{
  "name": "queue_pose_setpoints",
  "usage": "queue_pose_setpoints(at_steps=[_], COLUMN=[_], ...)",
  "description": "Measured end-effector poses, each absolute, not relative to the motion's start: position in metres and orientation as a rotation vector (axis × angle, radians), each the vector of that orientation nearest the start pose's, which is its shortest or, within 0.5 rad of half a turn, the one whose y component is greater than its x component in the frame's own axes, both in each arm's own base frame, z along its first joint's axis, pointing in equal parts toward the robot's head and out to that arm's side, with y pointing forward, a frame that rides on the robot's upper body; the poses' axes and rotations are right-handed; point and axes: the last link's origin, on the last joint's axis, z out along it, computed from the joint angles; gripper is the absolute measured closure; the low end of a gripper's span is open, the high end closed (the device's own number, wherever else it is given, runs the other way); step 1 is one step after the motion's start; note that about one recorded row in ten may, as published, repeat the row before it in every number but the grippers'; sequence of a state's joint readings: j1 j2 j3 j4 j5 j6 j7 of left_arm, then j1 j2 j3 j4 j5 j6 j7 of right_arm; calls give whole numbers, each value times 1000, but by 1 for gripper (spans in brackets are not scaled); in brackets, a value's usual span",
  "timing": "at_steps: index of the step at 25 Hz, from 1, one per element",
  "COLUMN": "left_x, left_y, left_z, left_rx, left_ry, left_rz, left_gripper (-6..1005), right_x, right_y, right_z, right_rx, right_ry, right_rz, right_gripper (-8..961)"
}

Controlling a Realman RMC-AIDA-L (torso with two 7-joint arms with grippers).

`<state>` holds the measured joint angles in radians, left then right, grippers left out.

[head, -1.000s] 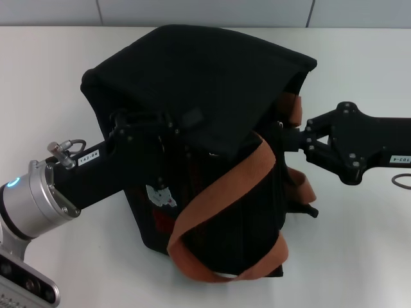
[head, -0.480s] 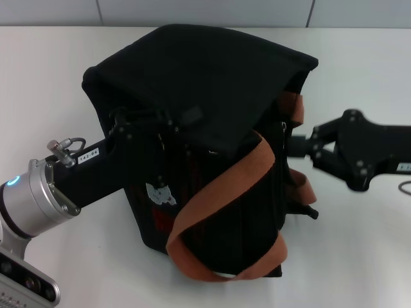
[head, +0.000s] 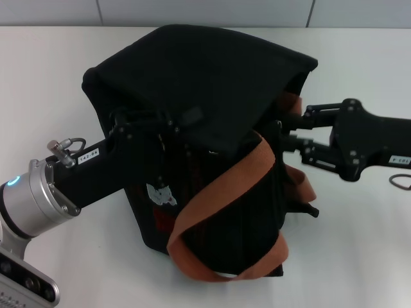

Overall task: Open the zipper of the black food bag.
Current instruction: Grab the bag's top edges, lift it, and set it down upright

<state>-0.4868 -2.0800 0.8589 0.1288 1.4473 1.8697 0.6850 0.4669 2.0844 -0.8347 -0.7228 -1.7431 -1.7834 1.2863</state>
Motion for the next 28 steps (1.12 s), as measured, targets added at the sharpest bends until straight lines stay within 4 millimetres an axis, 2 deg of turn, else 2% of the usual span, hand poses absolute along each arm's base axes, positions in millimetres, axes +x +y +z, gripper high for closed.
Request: queue_pose_setpoints(at_steps=[5, 11, 22, 24, 28], left_x=[-235, -234, -232, -232, -232], left_y=[259, 259, 259, 259, 258], left_z=[-33, -33, -32, -32, -32], left_rx=[-1726, -1727, -1721, -1721, -1720], left_ry=[1198, 1202, 1209, 1210, 1210], left_rz=[-747, -753, -766, -767, -768], left_gripper=[912, 911, 911, 911, 911], right_x=[223, 224, 219, 218, 218], right_y=[299, 304, 312, 312, 311], right_z=[5, 3, -6, -5, -5], right_rx=[-2851, -2828, -2828, -2822, -2822], right_ry=[302, 318, 324, 315, 301], right_rz=[1031, 1009, 1010, 1017, 1024], right_gripper=[508, 469, 553, 747, 882])
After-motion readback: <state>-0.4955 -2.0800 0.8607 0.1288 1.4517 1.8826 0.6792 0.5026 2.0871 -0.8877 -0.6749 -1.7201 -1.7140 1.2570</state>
